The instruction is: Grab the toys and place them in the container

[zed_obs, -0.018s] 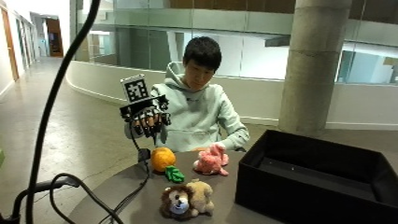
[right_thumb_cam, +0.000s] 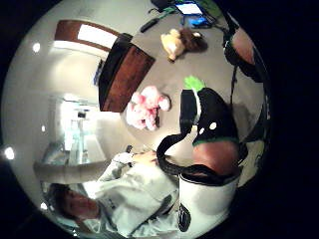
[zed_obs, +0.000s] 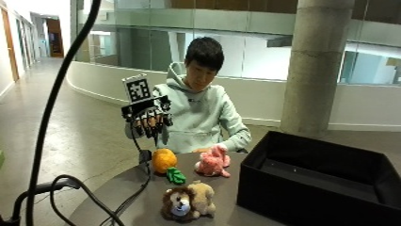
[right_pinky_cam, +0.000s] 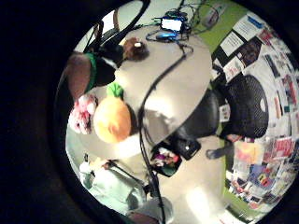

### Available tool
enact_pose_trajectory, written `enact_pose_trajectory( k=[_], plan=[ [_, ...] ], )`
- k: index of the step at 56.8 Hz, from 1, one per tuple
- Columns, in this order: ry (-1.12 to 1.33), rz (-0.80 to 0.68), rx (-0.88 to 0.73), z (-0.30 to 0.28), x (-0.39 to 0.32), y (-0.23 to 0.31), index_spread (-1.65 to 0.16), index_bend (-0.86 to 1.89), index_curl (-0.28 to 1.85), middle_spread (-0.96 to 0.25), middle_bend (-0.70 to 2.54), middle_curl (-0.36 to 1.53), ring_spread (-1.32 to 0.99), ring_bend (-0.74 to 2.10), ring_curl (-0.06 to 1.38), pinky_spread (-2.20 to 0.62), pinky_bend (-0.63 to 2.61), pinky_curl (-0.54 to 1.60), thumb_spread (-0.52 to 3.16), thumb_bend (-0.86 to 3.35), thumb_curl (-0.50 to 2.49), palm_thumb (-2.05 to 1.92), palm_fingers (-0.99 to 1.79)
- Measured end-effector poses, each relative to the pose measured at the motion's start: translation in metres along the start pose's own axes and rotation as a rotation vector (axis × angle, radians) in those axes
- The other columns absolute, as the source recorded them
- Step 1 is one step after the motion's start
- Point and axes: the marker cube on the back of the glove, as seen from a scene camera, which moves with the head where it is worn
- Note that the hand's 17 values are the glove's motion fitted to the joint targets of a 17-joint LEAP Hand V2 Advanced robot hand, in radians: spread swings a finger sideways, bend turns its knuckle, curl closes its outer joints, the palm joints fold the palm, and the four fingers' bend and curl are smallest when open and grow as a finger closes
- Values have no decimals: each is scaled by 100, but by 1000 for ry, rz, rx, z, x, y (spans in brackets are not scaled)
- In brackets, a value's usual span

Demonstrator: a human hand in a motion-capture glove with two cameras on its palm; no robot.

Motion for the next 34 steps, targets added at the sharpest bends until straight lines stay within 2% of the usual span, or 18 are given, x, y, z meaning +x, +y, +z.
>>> enact_pose_trajectory(
  k=[3, 6, 12, 17, 34],
  plan=[
    [-7, 170, -12, 7, 73, 45, -9, 16, 7, -3, 40, 11, -13, 56, 12, -7, 35, 10, 72, 16, 3, 17, 82],
    [47, 217, 41, 0, 82, 25, -11, 16, 9, -4, 42, 13, -16, 60, 16, -8, 36, 14, 94, 19, 5, 18, 78],
    [71, 151, -25, -16, 76, -5, -15, 16, 12, -6, 38, 15, -20, 63, 19, -10, 44, 19, 125, 21, 9, 15, 65],
    [37, 107, -14, -25, 74, -38, -17, 15, 13, -6, 35, 16, -22, 63, 20, -10, 51, 23, 140, 20, 11, 10, 54],
    [128, 32, -44, -11, 75, -132, -24, 15, 18, -5, 27, 22, -18, 48, 18, -6, 71, 31, 154, 13, 17, -2, 7]
  ],
)
